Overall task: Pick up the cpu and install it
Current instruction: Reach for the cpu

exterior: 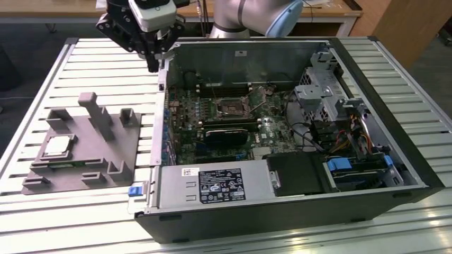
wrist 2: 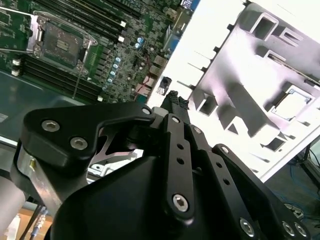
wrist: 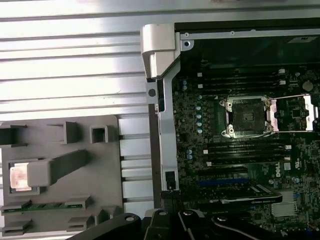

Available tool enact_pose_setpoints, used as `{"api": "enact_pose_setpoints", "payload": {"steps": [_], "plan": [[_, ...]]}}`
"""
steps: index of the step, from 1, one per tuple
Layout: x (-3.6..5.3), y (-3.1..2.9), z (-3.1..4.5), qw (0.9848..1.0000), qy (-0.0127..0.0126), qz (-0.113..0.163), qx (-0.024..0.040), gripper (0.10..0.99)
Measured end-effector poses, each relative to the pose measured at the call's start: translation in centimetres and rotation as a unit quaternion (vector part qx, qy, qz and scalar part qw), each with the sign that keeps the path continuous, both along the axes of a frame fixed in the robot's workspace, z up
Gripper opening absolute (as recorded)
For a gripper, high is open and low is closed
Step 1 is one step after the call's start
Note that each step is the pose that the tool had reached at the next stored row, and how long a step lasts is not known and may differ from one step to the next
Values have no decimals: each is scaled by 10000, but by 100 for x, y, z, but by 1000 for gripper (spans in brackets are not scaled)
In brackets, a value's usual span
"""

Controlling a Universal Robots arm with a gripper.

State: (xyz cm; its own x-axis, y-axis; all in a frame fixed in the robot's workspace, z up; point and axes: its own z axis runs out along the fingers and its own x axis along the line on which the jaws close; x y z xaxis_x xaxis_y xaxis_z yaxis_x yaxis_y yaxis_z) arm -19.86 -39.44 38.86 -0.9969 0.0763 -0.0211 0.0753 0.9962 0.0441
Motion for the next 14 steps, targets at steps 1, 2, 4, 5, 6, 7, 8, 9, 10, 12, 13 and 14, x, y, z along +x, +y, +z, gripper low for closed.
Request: {"api": "enact_pose_setpoints", "payload": {"steps": [1, 2, 4, 5, 6, 7, 8, 9, 10, 12, 13, 14], "plan": [[-12, 0, -1, 10000, 1, 0, 0, 106], [-24, 0, -2, 10000, 1, 0, 0, 106], [-44, 1, -3, 10000, 3, 0, 0, 106], [-55, 1, -4, 10000, 3, 0, 0, 106], [-66, 1, -5, 10000, 4, 0, 0, 106], [-77, 1, -6, 10000, 4, 0, 0, 106], [-87, 1, -7, 10000, 4, 0, 0, 106], [-98, 1, -7, 10000, 5, 0, 0, 106], [-109, 1, -8, 10000, 5, 0, 0, 106], [-130, 2, -10, 10000, 6, 1, 0, 106], [-140, 1, -10, 10000, 7, 1, 0, 106], [-151, 2, -11, 10000, 7, 0, 0, 106]]}}
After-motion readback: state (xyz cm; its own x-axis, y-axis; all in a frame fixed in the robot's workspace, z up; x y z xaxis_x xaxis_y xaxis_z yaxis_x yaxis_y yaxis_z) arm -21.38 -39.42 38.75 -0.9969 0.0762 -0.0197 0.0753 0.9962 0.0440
